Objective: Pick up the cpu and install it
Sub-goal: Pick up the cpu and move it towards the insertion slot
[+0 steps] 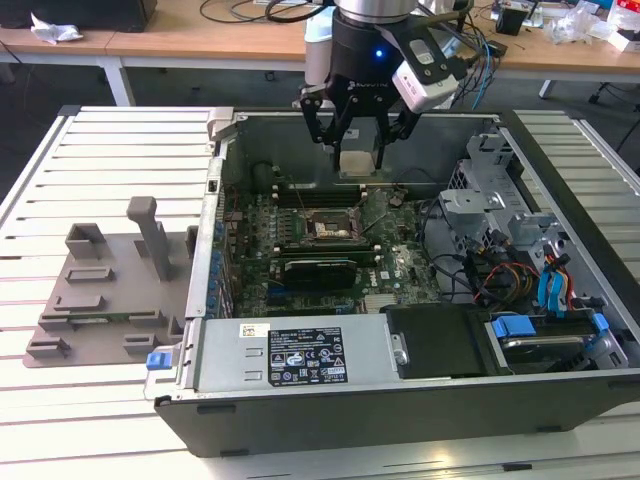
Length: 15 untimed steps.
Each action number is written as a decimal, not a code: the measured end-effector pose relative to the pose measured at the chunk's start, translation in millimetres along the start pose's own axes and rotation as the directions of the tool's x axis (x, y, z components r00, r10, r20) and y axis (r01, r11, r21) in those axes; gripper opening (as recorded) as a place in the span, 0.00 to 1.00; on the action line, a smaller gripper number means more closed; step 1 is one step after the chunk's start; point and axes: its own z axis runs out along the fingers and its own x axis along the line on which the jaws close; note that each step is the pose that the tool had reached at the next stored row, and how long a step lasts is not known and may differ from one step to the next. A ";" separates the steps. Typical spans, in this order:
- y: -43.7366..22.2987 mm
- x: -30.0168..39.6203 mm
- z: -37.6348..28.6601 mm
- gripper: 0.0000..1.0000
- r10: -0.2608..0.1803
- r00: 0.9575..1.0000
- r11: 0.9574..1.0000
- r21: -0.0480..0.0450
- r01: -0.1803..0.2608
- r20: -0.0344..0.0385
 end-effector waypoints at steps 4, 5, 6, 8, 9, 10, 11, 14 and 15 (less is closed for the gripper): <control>10.7 -1.2 6.0 0.55 0.000 1.000 1.000 0.001 0.000 0.000; 11.6 -1.3 6.6 0.55 0.000 1.000 1.000 0.001 0.000 0.000; 12.4 -1.3 7.1 0.55 0.000 1.000 1.000 0.001 0.000 0.000; 15.2 -1.7 9.2 0.55 0.000 1.000 1.000 0.001 0.000 0.000; 16.5 -1.9 10.2 0.55 0.000 1.000 1.000 0.001 0.000 0.000; 17.3 -2.0 10.9 0.55 0.000 1.000 1.000 0.001 0.000 0.000; 17.8 -2.1 11.4 0.55 0.000 1.000 1.000 0.001 0.000 0.000; 19.9 -2.5 13.3 0.55 0.000 1.000 1.000 0.001 0.000 0.000; 20.9 -2.8 14.3 0.55 0.000 1.000 1.000 0.001 0.000 0.000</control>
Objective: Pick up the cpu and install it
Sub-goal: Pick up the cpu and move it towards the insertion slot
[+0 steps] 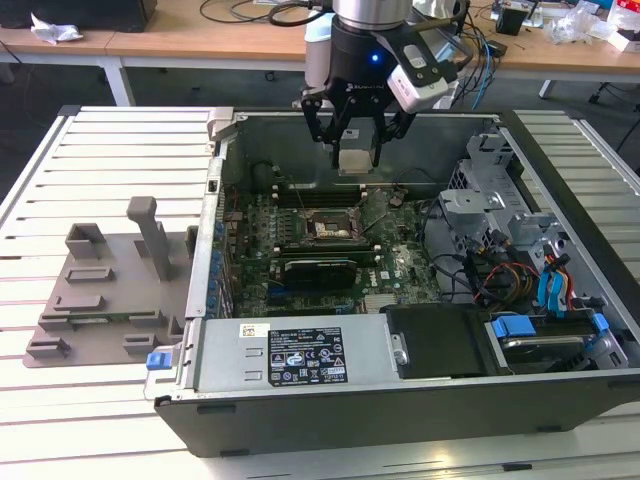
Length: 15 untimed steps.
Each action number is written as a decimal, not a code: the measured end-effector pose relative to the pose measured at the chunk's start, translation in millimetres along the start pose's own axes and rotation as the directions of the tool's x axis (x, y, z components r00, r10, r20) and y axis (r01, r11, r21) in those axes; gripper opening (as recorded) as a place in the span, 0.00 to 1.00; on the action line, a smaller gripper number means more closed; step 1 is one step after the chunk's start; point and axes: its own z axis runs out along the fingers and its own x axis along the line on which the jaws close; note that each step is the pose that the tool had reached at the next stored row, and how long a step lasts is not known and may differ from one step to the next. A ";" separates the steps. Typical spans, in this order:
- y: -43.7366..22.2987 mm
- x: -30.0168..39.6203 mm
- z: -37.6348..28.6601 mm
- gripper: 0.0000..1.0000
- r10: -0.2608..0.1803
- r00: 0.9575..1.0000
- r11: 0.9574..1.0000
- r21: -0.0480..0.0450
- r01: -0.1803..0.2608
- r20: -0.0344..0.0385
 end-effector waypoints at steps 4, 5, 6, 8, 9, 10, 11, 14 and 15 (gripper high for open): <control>4.2 -0.7 3.8 0.55 0.000 1.000 1.000 0.000 0.000 0.000; 5.3 -0.8 4.9 0.55 0.000 1.000 1.000 0.000 0.000 0.000; 6.5 -1.0 6.2 0.55 0.000 1.000 1.000 0.000 0.000 0.000; 7.9 -1.2 7.5 0.55 0.000 1.000 1.000 0.000 0.000 0.000; 9.9 -1.4 9.5 0.55 0.000 1.000 1.000 0.000 0.000 0.000; 12.0 -1.4 10.5 0.55 0.000 1.000 1.000 0.001 0.000 0.000; 14.3 -1.5 11.3 0.55 0.000 1.000 1.000 0.002 0.000 0.000; 16.7 -1.5 13.8 0.55 0.000 1.000 1.000 0.003 0.000 0.000; 16.9 -1.5 14.4 0.55 0.000 1.000 1.000 0.003 0.000 0.000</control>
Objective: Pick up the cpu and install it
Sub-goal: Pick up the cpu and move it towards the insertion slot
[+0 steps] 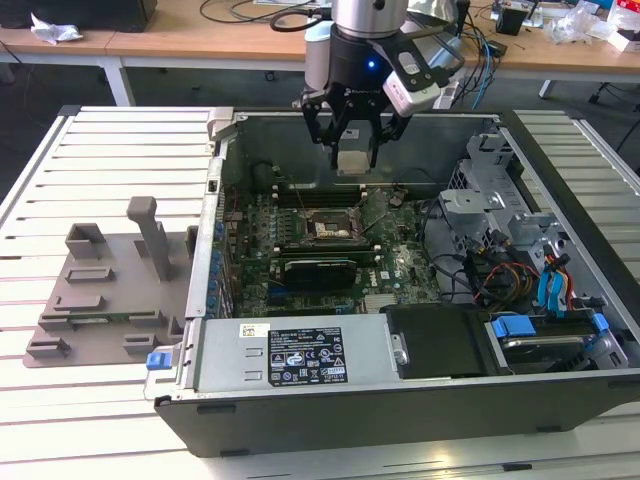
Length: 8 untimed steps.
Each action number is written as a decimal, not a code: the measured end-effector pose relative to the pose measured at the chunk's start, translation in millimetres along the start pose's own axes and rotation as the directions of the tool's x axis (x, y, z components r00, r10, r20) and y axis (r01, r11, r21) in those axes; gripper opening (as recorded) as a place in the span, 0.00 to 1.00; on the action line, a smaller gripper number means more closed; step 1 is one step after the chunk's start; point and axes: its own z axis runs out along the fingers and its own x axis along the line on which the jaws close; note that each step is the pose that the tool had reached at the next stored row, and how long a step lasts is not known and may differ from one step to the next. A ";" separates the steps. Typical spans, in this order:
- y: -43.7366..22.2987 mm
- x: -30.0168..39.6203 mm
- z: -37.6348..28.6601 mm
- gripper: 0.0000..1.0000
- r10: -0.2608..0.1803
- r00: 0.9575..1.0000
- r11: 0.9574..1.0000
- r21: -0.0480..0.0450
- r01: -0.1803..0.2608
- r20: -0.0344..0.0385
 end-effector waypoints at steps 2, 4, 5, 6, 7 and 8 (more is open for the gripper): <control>0.3 0.0 1.0 0.55 0.000 1.000 1.000 0.000 0.000 0.000; 0.3 0.0 1.2 0.55 0.000 1.000 1.000 0.000 0.000 0.000; 0.3 0.0 1.2 0.55 0.000 1.000 1.000 0.000 0.000 0.000; 0.3 0.0 1.2 0.55 0.000 1.000 1.000 0.000 0.000 0.000; 0.3 0.1 1.2 0.55 0.000 1.000 1.000 0.000 0.000 0.000; 0.3 0.0 1.2 0.55 0.000 1.000 1.000 0.000 0.000 0.000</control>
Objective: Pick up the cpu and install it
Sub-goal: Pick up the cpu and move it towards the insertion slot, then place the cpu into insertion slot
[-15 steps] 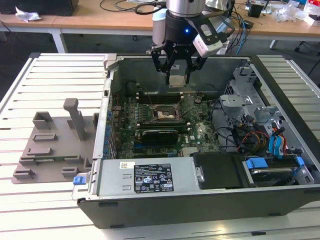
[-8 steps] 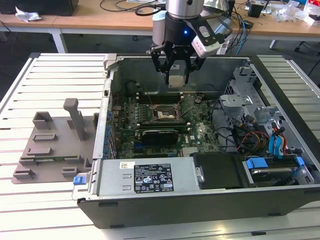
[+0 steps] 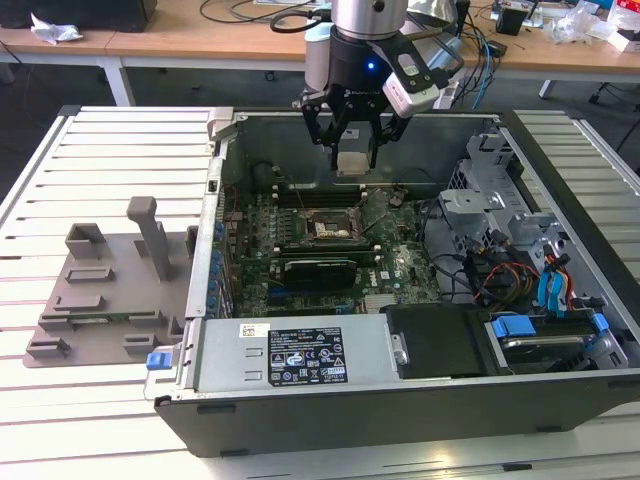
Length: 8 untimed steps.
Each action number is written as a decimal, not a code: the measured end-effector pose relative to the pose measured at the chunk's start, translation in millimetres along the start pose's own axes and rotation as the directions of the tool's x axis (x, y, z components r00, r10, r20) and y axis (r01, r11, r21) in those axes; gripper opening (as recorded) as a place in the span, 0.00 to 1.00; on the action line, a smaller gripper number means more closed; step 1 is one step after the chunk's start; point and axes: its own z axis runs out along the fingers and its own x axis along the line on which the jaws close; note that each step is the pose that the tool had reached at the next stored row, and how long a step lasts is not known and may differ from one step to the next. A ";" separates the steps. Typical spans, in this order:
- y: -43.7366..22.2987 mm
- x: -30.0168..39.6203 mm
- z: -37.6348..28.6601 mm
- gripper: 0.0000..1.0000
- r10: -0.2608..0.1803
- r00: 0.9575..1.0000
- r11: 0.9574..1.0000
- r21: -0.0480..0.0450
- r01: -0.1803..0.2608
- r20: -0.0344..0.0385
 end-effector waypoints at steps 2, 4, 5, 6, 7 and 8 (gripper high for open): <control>0.0 0.0 0.0 0.55 0.000 1.000 1.000 0.000 0.000 0.000; 0.0 0.0 0.1 0.55 0.000 1.000 1.000 0.000 0.000 0.000; 0.0 0.0 0.1 0.55 0.000 1.000 1.000 0.000 0.000 0.000; 0.0 0.0 0.1 0.55 0.000 1.000 1.000 0.000 0.000 0.000; 0.0 0.0 0.1 0.55 0.000 1.000 1.000 0.000 0.000 0.000; 0.0 0.0 0.1 0.55 0.000 1.000 1.000 0.000 0.000 0.000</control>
